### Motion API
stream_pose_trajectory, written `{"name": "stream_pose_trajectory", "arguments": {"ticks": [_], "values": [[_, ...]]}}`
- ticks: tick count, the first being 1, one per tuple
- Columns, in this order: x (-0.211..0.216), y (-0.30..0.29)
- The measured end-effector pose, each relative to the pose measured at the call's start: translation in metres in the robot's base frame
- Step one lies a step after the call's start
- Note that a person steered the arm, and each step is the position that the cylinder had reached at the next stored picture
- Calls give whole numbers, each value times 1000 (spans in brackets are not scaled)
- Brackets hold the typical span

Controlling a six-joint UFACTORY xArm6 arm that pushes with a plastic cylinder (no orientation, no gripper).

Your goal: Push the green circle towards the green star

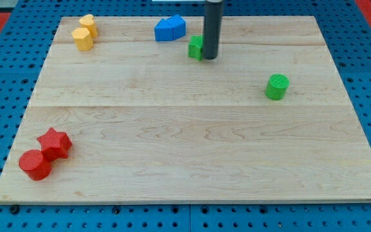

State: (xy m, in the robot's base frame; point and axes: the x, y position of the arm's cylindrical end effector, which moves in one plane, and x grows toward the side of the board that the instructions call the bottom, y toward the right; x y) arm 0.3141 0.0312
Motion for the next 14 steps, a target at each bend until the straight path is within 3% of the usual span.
{"name": "stream_pose_trajectory", "arguments": {"ticks": [2, 5, 6, 7, 8, 9, 10, 11, 13, 14], "values": [[-7, -69], [-22, -83], [6, -85], [86, -63], [171, 2], [219, 121], [201, 172], [155, 193], [140, 191], [105, 170]]}}
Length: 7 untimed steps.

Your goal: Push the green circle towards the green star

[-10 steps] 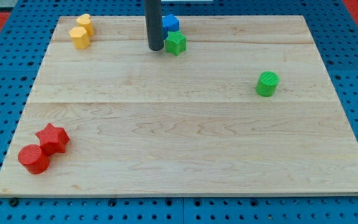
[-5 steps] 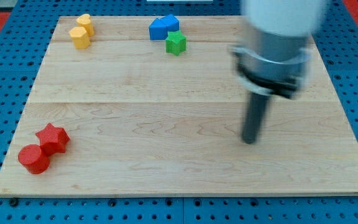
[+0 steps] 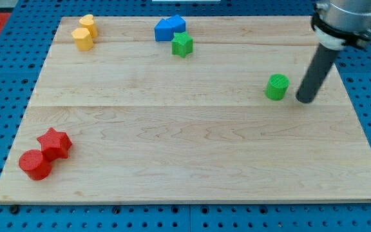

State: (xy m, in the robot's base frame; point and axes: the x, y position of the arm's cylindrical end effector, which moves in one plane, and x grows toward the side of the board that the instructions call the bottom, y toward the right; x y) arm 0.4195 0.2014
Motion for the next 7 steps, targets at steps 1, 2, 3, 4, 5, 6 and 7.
{"name": "stream_pose_trajectory", "arguments": {"ticks": [1, 2, 3, 4, 5, 6, 7], "values": [[-13, -44], [-13, -83], [-16, -108], [-28, -119], [-40, -131], [-51, -146], [-64, -154]]}}
